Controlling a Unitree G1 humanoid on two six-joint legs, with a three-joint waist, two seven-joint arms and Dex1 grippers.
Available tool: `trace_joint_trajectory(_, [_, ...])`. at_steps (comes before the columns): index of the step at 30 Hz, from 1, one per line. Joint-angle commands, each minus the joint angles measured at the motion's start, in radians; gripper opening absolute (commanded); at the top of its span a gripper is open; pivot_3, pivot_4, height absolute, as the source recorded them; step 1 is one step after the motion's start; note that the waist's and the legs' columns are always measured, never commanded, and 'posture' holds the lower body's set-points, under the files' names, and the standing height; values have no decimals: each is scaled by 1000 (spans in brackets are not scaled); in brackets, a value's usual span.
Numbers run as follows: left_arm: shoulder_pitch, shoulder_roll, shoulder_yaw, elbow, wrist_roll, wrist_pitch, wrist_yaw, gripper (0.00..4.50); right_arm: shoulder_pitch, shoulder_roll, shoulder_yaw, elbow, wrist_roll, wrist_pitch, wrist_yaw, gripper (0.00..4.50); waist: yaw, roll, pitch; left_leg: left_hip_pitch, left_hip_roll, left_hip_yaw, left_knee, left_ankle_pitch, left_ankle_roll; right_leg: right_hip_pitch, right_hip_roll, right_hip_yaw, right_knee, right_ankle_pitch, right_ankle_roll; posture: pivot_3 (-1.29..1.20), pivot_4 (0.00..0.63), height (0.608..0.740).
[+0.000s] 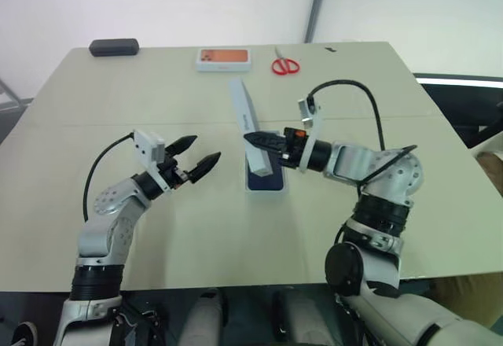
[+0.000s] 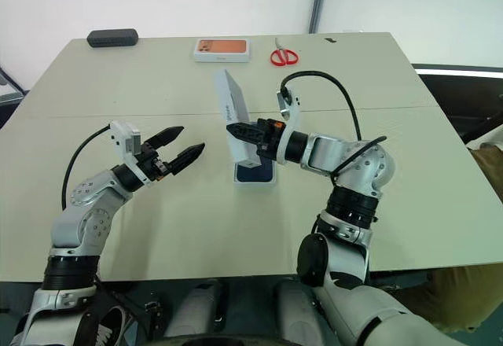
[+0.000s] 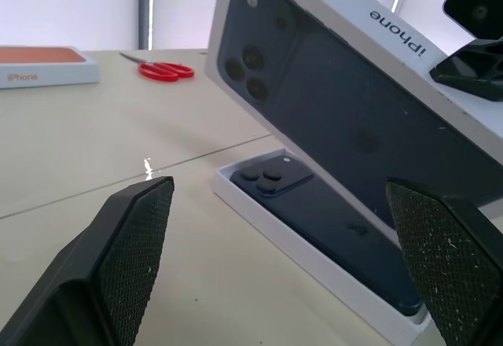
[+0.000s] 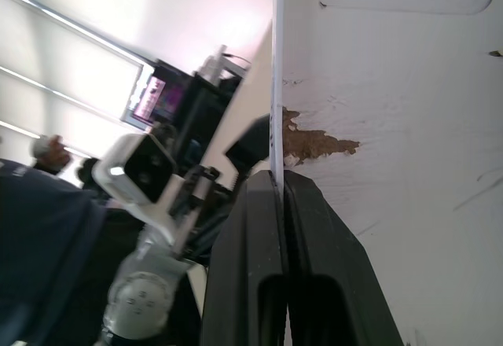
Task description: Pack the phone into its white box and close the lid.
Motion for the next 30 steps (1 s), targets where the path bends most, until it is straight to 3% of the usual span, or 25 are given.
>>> trace_joint_trajectory(1, [8, 18, 29, -49, -23, 11, 7, 4500, -25, 93, -29, -20, 62, 7, -60, 21, -7, 0, 0, 0, 0, 0, 0, 0, 0, 0, 0, 0, 1, 0, 0, 0, 150, 740])
trace_joint_trajectory(4, [19, 27, 34, -56, -27, 20, 11, 4500, -30, 145, -35, -9, 80, 1, -97, 21, -10, 0, 0, 0, 0, 0, 0, 0, 0, 0, -1, 0, 1, 0, 0, 0, 150, 740])
trace_joint_trajectory(7, [25, 36, 43, -61, -36, 33, 14, 3719, -13, 168, -28, 44, 88, -39, -123, 0, -13, 0, 0, 0, 0, 0, 0, 0, 0, 0, 0, 0, 1, 0, 0, 0, 150, 740])
trace_joint_trajectory(14, [30, 36, 63, -71, -41, 36, 45, 241, 30, 179, 24, 99, 137, -99, -148, 0, -14, 0, 0, 0, 0, 1, 0, 0, 0, -1, 0, 1, 1, 0, 0, 0, 150, 740])
trace_joint_trajectory(30, [22, 9, 37, -77, -15, 13, 75, 106, 70, 162, 145, 123, 259, -147, -211, 0, -14, 0, 0, 0, 0, 1, 0, 0, 0, -1, 0, 1, 1, 0, 0, 0, 150, 740])
